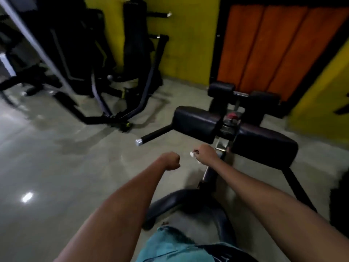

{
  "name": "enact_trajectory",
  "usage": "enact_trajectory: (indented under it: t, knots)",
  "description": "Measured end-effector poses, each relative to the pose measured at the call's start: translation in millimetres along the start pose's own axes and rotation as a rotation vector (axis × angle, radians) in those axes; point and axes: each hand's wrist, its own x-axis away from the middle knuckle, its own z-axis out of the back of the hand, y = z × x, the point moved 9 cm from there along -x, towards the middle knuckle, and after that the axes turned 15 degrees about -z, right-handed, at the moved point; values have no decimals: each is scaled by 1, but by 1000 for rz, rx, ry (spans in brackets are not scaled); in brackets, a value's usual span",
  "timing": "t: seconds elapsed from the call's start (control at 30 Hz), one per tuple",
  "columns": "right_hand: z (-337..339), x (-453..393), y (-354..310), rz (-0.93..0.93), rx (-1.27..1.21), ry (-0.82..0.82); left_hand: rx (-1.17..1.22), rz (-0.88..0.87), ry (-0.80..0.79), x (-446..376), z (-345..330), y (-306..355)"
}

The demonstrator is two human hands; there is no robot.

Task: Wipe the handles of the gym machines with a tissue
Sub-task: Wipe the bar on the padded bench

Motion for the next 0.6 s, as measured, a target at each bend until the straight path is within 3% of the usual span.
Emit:
enact_trajectory:
  t: [0.1,0.23,0.5,0.6]
  knots:
    - [23,-5,26,-160,-42,65,-55,-153,-25,-36,28,10]
    - [56,4,73,-365,-171,241,-95,-403,55,-82,62,54]
    - [87,100,202,-787,-382,489,-434,-1085,125,-127,65,233]
    - [90,141,245,-928,-437,610,-499,-1178,187,-139,62,279]
